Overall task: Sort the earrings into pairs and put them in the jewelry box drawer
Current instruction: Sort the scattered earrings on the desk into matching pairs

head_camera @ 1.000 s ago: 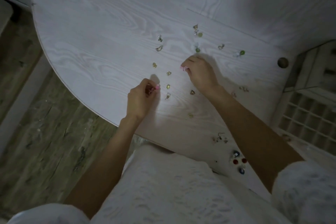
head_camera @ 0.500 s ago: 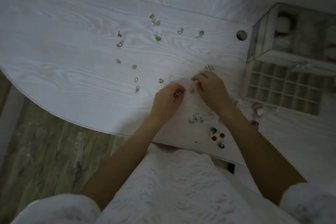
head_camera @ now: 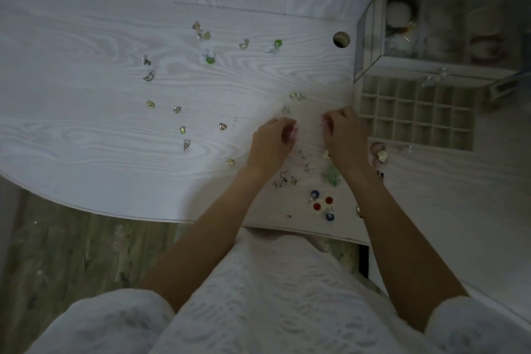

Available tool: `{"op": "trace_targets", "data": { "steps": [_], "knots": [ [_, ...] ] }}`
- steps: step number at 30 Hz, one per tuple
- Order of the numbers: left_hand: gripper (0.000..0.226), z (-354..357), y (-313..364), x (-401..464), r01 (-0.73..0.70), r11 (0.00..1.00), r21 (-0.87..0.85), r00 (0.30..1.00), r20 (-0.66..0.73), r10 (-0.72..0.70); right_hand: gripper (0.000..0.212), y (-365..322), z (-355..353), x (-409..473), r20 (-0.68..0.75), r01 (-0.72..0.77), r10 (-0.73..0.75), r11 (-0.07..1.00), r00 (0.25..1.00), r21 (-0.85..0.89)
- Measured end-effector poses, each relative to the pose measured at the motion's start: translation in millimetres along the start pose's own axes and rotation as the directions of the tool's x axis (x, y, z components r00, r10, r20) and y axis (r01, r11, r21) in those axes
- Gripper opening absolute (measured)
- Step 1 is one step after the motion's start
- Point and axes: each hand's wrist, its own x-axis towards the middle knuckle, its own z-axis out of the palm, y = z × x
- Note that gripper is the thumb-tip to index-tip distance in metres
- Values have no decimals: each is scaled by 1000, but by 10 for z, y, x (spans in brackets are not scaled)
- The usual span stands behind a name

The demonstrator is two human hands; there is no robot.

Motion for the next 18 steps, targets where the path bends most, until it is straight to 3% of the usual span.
{"op": "trace_targets", "data": {
  "steps": [7,11,18],
  "knots": [
    [30,183,232,119,-56,997,-50,998,18,57,30,30,-8,-37,7,6,-5,999,1000,-46],
    [31,182,238,190,-105,994,37,994,-13,105,41,-2,-33,-11,43,-4,6,999,999,-47],
    [24,176,209,236,-72,991,116,997,30,69,42,-82,-77,-15,121,-150,137,983,983,104]
  ]
}}
